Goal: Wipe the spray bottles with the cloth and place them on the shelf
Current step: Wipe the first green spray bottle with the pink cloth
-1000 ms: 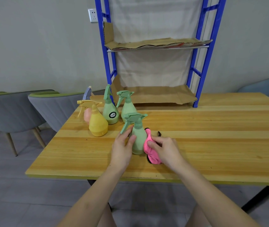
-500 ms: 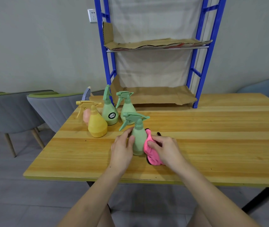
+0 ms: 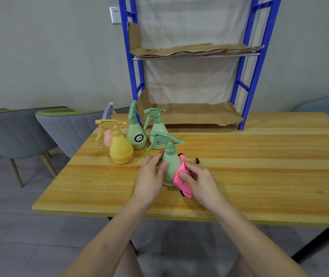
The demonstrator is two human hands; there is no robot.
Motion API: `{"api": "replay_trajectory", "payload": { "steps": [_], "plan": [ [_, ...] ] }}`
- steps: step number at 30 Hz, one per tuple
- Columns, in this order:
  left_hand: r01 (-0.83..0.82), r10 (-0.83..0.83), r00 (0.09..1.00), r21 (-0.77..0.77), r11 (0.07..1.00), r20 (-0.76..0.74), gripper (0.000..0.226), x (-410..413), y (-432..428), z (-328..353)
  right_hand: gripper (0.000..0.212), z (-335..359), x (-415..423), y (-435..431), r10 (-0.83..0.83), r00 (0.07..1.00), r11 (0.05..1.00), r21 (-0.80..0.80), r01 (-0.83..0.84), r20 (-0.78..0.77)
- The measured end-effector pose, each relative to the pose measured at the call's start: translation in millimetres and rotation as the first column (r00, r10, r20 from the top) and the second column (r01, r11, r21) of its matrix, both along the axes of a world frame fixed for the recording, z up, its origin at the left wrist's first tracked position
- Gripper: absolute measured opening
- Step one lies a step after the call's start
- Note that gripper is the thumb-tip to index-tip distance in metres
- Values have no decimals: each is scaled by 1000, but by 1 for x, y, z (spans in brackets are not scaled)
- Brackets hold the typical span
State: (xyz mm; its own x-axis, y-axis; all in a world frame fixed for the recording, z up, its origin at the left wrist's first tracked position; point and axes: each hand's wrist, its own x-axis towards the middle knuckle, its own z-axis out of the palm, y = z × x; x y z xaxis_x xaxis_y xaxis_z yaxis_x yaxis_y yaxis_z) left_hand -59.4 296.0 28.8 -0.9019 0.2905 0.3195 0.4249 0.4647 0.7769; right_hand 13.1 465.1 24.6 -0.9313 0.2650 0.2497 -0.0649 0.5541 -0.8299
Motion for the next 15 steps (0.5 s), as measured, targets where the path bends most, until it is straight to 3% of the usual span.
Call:
{"api": "replay_trajectory", "payload": {
  "steps": [8, 11, 15],
  "plan": [
    [33, -34, 999, 10, 999, 36, 36, 2, -7, 8, 44, 26, -16, -12, -10, 996, 999, -43, 6, -92],
    [1, -3, 1000, -85, 996, -20, 38, -3, -12, 8, 46, 20, -13, -11, -29, 997, 998, -53, 25, -75],
    [20, -20, 1000, -37, 999, 14, 39, -1, -11, 12, 50, 8, -5, 0, -17, 1000, 999, -47, 18, 13]
  ]
}}
